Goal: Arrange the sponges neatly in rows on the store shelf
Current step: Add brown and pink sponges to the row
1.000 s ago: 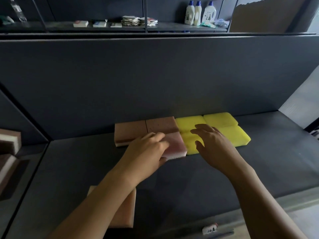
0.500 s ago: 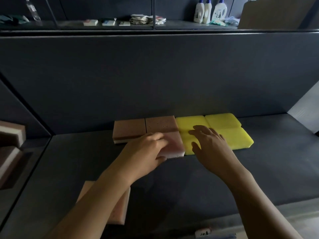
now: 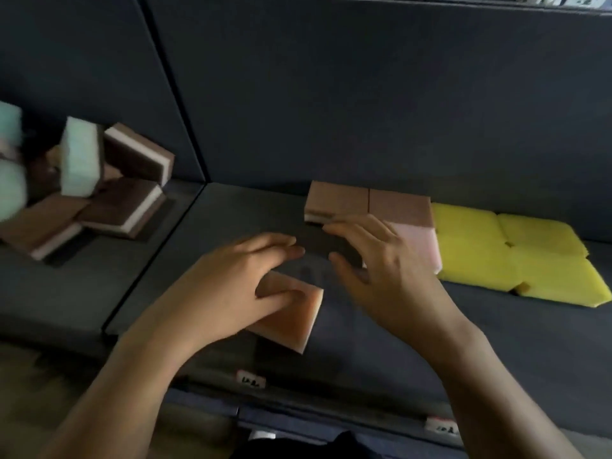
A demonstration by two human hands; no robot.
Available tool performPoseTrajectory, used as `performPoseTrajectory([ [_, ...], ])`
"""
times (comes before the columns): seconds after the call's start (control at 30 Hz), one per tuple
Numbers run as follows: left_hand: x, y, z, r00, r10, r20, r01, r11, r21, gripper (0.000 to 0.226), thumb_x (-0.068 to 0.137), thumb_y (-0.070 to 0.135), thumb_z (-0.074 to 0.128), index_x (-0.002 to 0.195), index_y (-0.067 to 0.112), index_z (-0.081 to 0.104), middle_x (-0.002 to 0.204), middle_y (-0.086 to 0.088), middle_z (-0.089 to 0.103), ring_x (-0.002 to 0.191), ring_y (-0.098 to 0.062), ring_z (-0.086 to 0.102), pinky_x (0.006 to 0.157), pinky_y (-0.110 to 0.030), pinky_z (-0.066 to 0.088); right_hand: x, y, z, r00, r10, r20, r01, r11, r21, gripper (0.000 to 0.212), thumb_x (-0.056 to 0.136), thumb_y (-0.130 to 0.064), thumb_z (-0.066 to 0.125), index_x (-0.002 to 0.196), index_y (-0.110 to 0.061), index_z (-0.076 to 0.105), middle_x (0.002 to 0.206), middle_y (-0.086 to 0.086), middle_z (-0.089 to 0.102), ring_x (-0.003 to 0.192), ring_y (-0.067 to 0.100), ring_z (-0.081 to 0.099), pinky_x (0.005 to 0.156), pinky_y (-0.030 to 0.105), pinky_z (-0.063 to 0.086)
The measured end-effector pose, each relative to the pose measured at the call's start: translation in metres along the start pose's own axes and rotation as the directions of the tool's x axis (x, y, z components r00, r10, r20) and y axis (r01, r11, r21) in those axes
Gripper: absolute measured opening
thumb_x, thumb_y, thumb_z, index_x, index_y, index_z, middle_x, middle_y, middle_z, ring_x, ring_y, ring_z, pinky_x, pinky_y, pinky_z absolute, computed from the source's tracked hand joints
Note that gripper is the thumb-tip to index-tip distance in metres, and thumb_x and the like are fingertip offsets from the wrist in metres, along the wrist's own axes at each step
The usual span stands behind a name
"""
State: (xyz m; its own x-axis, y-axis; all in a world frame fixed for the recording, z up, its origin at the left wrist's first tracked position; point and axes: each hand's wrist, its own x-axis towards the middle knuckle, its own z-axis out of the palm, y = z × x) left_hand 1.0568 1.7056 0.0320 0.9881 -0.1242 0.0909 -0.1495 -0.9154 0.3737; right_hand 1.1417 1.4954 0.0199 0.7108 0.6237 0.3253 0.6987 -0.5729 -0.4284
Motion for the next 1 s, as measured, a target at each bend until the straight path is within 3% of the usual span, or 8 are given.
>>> performPoseTrajectory([
  [0.1,-0.022,-0.015,0.001,0.997,-0.018,0.073,0.021,0.999,-0.036,0.077,0.072,0.073,0.057,0.142,0.047,0.038,0.148,0.037,0.023,0.131,0.006,0.035,0.105,-0.025,0.039,-0.001,-0.013,0.01,0.997,-0.051,0.051,0.05,0.998,0.027,0.039,0.095,-0.029,0.058,0.133,-0.018,0.057,0.134,-0.002,0.057,0.124,0.016,0.052,0.099,0.037,0.049],
  [0.17,-0.03,-0.02,0.002,0.994,0.007,0.113,-0.007,1.0,-0.008,0.092,0.064,0.085,0.052,0.145,0.048,0.03,0.148,0.04,0.014,0.135,0.011,0.023,0.109,-0.019,0.027,-0.003,-0.018,0.015,0.996,-0.058,0.063,0.056,0.998,0.036,0.039,0.096,-0.028,0.06,0.134,-0.019,0.057,0.135,-0.003,0.056,0.125,0.015,0.052,0.1,0.036,0.049],
  [0.27,-0.033,-0.025,0.005,0.984,0.025,0.179,-0.032,0.999,0.038,0.097,0.065,0.079,0.058,0.148,0.049,0.018,0.145,0.044,0.004,0.136,0.013,0.009,0.11,-0.014,0.015,-0.01,-0.023,0.019,0.994,-0.057,0.091,0.053,0.998,0.041,0.04,0.096,-0.031,0.06,0.135,-0.022,0.055,0.137,-0.006,0.055,0.127,0.012,0.051,0.101,0.031,0.048],
  [0.4,-0.026,-0.03,0.003,0.995,0.049,0.082,-0.052,0.998,0.038,0.077,0.072,0.057,0.074,0.138,0.043,0.04,0.139,0.029,0.034,0.117,-0.001,0.048,0.094,-0.02,0.04,-0.022,-0.025,0.021,0.981,-0.064,0.186,0.057,0.998,0.04,0.045,0.096,-0.04,0.058,0.138,-0.027,0.052,0.14,-0.01,0.052,0.127,0.006,0.048,0.103,0.013,0.035],
  [0.53,-0.016,-0.034,0.0,0.993,0.113,-0.024,-0.112,0.992,0.063,0.071,0.07,0.059,0.07,0.134,0.035,0.049,0.131,0.022,0.042,0.114,-0.003,0.048,0.083,-0.03,0.052,-0.027,-0.024,0.019,0.975,-0.03,0.221,0.027,0.999,0.019,0.06,0.09,-0.059,0.054,0.142,-0.032,0.045,0.15,-0.014,0.042,0.133,0.001,0.039,0.103,0.002,0.02],
  [0.63,-0.008,-0.034,-0.001,0.987,0.158,-0.038,-0.158,0.987,0.023,0.069,0.071,0.057,0.064,0.134,0.031,0.051,0.13,0.02,0.042,0.116,-0.004,0.048,0.081,-0.034,0.055,-0.027,-0.023,0.015,0.981,0.01,0.193,-0.014,1.0,0.018,0.064,0.086,-0.059,0.059,0.142,-0.033,0.043,0.154,-0.015,0.035,0.136,0.0,0.037,0.104,0.008,0.025],
  [0.8,0.004,-0.031,-0.003,0.977,0.21,-0.028,-0.209,0.978,0.014,0.069,0.071,0.059,0.062,0.133,0.031,0.051,0.132,0.018,0.043,0.114,-0.006,0.051,0.08,-0.033,0.056,-0.022,-0.019,0.01,0.99,0.026,0.142,-0.028,0.999,0.018,0.062,0.082,-0.05,0.067,0.137,-0.026,0.049,0.142,-0.01,0.048,0.125,0.007,0.049,0.097,0.023,0.048],
  [1.0,0.014,-0.018,0.008,0.934,0.341,-0.103,-0.321,0.93,0.177,0.065,0.07,0.05,0.067,0.127,0.022,0.058,0.138,0.0,0.054,0.124,-0.021,0.054,0.092,-0.04,0.05,-0.019,-0.014,0.005,0.994,0.025,0.108,-0.03,0.999,0.043,0.064,0.081,-0.038,0.076,0.137,-0.021,0.051,0.137,-0.008,0.05,0.124,0.005,0.049,0.098,0.022,0.047],
])
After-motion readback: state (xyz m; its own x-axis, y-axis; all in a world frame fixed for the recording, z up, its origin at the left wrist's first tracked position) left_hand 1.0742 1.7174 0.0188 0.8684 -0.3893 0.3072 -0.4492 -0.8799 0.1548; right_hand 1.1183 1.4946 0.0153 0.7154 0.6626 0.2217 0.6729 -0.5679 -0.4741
